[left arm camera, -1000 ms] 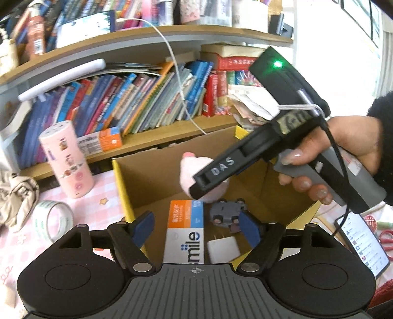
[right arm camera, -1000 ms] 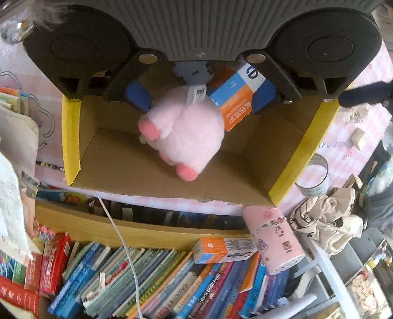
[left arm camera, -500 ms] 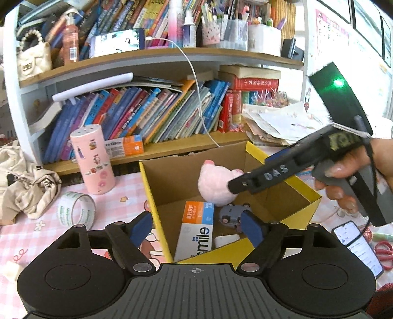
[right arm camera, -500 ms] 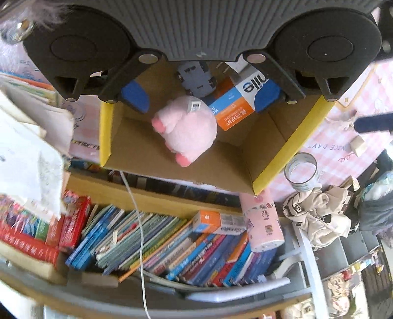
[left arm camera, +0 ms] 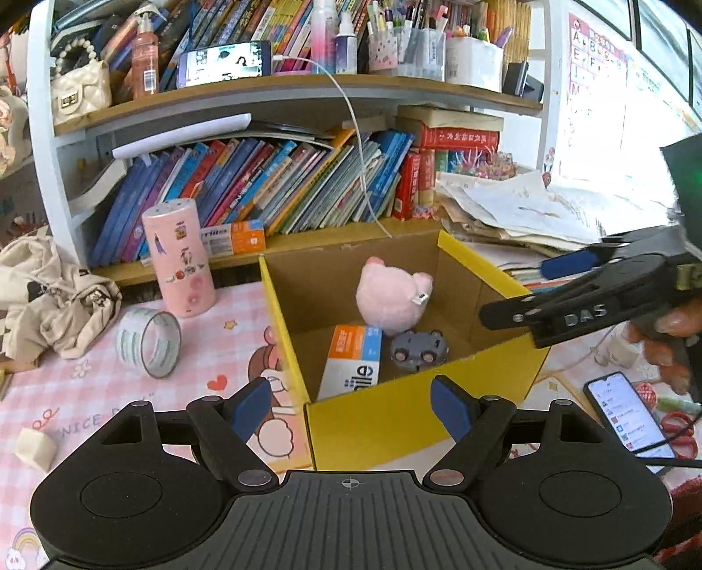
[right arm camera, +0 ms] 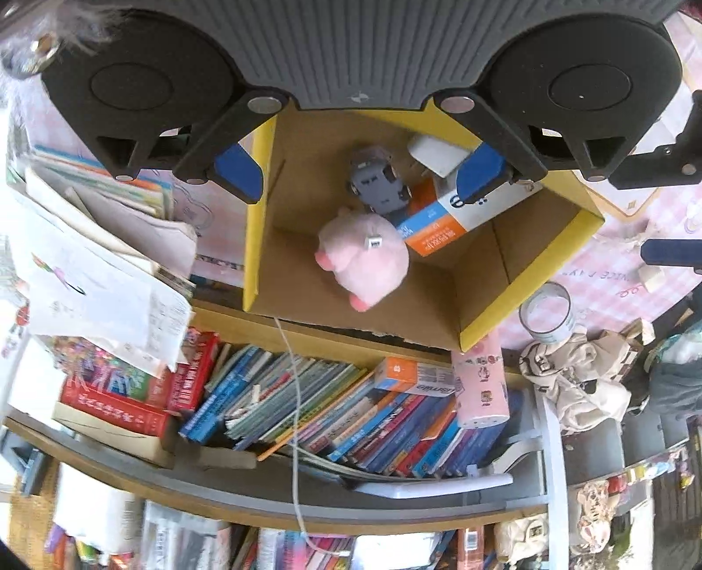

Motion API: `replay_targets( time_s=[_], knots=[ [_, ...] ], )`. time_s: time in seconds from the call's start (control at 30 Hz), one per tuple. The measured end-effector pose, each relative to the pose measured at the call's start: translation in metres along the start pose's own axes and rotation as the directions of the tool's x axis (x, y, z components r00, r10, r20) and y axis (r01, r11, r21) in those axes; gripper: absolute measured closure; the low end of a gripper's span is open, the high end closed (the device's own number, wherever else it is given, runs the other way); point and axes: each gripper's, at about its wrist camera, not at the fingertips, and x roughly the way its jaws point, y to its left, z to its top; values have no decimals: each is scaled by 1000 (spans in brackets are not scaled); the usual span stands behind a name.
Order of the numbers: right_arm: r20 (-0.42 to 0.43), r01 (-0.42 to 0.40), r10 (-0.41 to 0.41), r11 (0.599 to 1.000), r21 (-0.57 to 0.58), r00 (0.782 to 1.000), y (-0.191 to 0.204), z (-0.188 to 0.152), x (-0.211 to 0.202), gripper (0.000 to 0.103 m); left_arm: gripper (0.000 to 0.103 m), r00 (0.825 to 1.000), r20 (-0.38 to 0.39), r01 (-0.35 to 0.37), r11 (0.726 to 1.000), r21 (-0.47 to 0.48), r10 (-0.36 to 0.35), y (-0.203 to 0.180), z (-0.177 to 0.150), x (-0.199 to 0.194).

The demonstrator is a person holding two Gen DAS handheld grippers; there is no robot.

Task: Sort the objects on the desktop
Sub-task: 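Withdraw both open grippers up and away from the yellow box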

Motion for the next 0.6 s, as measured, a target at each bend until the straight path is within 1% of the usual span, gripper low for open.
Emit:
replay_targets(
  time_s=[0.1, 0.2, 0.37, 0.6],
  knots=[
    [15, 43, -44, 999, 22, 999, 2, -12, -11, 5, 21, 1000, -12, -10, 1000, -5, 10, 0, -5, 0],
    [5, 75, -75, 997, 31, 997, 6, -28, -17, 5, 21, 1000, -25, -13, 1000, -8, 13, 0, -9, -1],
    [-64, 73, -70, 996, 49, 996, 15, -48, -15, 5, 21, 1000, -31, 3, 1000, -1, -3, 3, -13, -2],
    [-93, 87, -80, 993, 75, 992, 37, -61, -18, 5, 21, 998, -29, 52, 998, 31, -51, 8, -18, -4]
  ],
)
